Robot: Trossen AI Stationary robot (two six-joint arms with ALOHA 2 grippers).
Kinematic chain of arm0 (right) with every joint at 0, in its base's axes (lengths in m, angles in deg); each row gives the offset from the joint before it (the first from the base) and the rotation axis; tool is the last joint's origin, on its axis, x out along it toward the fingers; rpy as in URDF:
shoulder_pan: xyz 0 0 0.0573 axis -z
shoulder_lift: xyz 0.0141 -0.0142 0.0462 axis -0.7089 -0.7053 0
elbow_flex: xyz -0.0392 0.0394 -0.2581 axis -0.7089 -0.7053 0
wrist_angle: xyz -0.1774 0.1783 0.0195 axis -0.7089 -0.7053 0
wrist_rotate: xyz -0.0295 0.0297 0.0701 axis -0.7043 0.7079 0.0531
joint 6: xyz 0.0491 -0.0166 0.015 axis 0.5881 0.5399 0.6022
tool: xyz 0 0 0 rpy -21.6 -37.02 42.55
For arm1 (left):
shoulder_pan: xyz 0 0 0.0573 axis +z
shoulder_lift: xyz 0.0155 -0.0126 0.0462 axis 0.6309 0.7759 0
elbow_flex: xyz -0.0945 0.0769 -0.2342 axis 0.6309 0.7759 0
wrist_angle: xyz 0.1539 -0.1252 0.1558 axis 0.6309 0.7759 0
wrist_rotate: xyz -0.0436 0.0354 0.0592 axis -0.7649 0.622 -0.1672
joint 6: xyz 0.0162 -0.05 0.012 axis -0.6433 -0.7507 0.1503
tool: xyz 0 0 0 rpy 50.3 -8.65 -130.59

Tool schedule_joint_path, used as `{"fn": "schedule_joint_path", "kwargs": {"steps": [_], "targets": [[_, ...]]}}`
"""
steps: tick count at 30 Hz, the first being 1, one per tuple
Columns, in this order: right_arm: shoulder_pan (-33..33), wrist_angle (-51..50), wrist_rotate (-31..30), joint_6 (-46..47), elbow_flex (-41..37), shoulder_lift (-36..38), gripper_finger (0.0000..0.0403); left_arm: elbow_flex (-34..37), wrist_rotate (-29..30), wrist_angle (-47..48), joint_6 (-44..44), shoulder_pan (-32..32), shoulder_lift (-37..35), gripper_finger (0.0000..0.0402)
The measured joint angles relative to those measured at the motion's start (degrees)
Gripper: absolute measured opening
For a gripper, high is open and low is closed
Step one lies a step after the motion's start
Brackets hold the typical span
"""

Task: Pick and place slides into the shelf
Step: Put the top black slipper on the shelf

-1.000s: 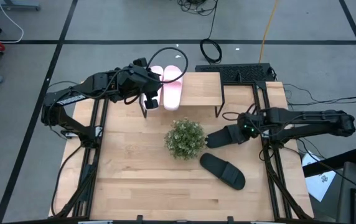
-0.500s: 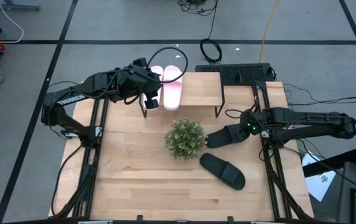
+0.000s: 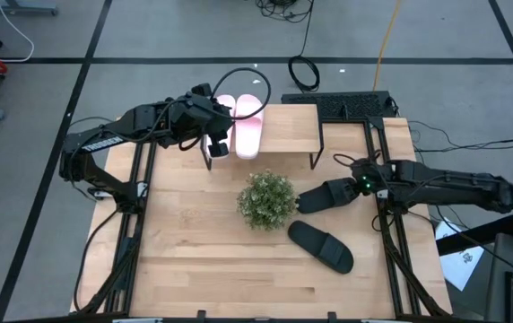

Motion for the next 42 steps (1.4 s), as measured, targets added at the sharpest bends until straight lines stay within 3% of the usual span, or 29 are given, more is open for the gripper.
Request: {"fn": "schedule_joint_path", "kwargs": {"steps": [15, 42], "targets": [[4.3, 11.3, 9.0, -2.2, -7.6, 3.9, 0.0199, 0.0, 0.0, 0.0, -0.1, 0.0, 0.0, 0.0175], [7.2, 15.4, 13.5, -5.1, -7.6, 4.0, 0.0199, 0.0, 0.1, 0.0, -0.1, 0.0, 0.0, 0.0175]]}}
